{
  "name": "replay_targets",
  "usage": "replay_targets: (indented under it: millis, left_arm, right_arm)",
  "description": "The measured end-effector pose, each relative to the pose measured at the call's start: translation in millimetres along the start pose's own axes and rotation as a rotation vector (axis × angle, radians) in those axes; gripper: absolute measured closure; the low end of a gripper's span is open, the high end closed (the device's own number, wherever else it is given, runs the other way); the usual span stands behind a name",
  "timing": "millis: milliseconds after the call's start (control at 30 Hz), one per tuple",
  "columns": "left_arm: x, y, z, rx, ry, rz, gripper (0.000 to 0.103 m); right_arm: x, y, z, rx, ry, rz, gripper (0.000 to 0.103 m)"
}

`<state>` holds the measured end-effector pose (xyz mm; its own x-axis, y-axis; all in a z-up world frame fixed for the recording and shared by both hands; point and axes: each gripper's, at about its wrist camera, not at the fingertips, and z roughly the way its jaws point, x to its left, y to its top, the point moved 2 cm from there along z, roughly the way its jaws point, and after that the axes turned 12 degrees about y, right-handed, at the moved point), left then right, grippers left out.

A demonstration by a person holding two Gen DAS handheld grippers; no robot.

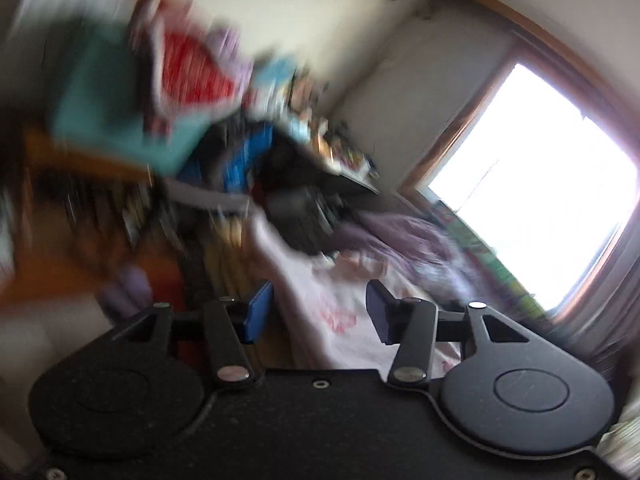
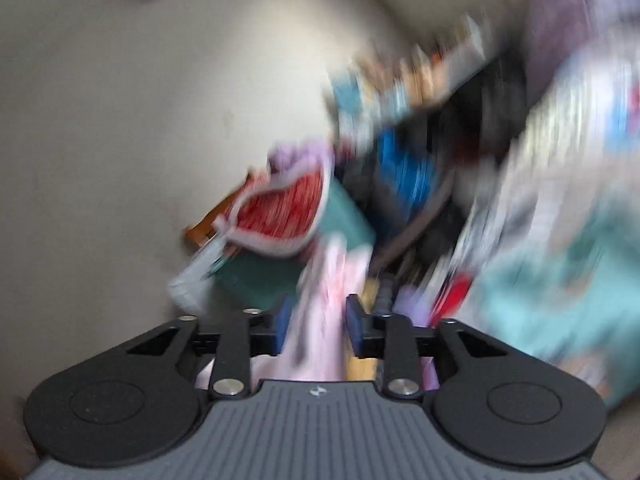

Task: Fold clothes

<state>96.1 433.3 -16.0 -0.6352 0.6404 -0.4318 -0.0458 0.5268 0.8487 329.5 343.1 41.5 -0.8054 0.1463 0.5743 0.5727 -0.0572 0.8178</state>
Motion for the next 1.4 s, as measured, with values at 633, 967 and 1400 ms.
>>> replay_targets:
  millis: [633,967,1400]
  left_arm:
    - [-46.1,-52.9,-37.8,-0.047,0.123,0.414,0.046]
    - [-52.4,-44.9,-112.6,0.091,0.154,0.248,0.003]
    - [-91.9,-60.6,-199.3,0.083,0.369,0.360,0.000]
  right_arm:
    - [61.0,-31.0,-29.4,0.163,-0.156,-0.239,0.048]
    - [96.7,-55.9,-115.9,0.242,-0.177,0.012,0.008]
    - [175.6,-69.7,-200.1,0.249,-0.276,-0.068,0.000]
